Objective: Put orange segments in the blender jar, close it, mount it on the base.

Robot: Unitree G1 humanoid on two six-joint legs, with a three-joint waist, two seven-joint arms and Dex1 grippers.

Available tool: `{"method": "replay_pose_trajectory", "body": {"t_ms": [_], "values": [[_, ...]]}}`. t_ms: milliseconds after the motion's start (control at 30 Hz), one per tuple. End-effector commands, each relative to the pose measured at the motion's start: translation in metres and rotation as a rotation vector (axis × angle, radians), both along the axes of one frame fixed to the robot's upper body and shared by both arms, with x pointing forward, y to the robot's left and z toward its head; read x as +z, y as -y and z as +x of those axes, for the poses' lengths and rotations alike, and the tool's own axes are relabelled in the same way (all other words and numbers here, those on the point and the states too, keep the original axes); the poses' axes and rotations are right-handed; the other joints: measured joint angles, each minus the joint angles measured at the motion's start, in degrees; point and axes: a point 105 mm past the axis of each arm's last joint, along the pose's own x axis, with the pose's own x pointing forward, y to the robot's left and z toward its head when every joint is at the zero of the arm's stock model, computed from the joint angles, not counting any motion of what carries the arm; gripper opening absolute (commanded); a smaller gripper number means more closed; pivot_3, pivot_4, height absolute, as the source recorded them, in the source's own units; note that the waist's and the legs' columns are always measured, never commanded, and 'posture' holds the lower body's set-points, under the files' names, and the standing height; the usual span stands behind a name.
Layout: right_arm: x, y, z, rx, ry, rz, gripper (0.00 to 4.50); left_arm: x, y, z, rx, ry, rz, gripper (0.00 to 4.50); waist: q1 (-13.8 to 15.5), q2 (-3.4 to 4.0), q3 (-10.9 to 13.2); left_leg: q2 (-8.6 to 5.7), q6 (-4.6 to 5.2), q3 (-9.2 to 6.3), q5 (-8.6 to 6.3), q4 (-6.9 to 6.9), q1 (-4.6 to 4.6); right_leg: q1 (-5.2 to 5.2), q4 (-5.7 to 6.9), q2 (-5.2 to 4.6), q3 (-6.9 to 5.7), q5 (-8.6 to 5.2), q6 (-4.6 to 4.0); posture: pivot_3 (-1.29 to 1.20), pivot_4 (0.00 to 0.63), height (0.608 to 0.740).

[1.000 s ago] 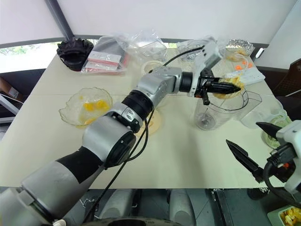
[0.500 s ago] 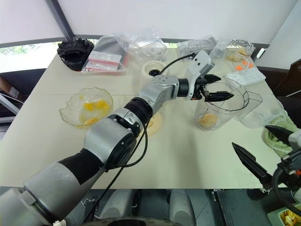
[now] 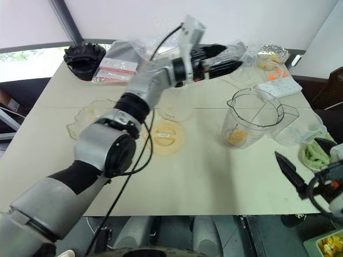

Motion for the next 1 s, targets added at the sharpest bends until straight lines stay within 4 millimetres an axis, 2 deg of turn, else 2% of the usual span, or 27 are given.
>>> {"method": "replay_pose_trajectory", "body": {"t_ms": [33,233,333,467,733,1000], "values": [[-0.012,0.032,0.010,-0.101,-0.003,-0.031,4.50,-0.016,-0.019,-0.005,-0.017,0.071,0.094,4.46,0.15,0.02,-0.02,0.00,0.00,0.00,0.00,0.00,0.01,0.01,0.00,0.01,-0.01,0.00,0.00,0.00,0.150,0.740],[-0.035,0.073,0.038,-0.236,0.029,-0.005,4.50,-0.066,-0.077,-0.023,0.012,-0.004,0.202,4.46,-0.01,0.07,-0.03,0.01,-0.01,-0.16,0.01,-0.02,-0.01,-0.04,0.06,0.00,0.03,0.02,0.00,0.00,0.150,0.740],[-0.042,0.088,0.048,-0.281,0.042,0.019,4.50,-0.079,-0.089,-0.037,0.015,-0.036,0.228,4.46,-0.12,0.19,-0.09,0.02,-0.01,-0.15,0.01,-0.02,0.04,-0.06,0.15,0.01,0.05,0.02,-0.01,0.00,0.150,0.740],[-0.062,0.107,0.060,-0.339,0.033,0.042,4.50,-0.101,-0.105,-0.060,0.025,-0.071,0.269,4.46,0.05,0.33,-0.17,0.00,-0.05,-0.15,0.03,0.01,0.12,0.00,0.26,0.00,0.06,0.01,-0.02,0.00,0.150,0.740],[-0.087,0.135,0.075,-0.420,0.035,0.072,4.50,-0.125,-0.113,-0.076,0.067,-0.126,0.293,4.46,-0.57,0.45,-0.23,-0.02,-0.07,-0.06,0.06,0.04,0.26,0.07,0.38,0.02,0.08,0.01,-0.03,0.00,0.150,0.740],[-0.085,0.159,0.089,-0.515,0.100,0.082,4.50,-0.125,-0.109,-0.075,0.098,-0.132,0.280,4.46,-1.96,0.45,-0.23,-0.07,-0.08,0.03,0.07,0.05,0.47,0.12,0.77,0.05,0.09,-0.01,-0.02,0.00,0.150,0.740]]}}
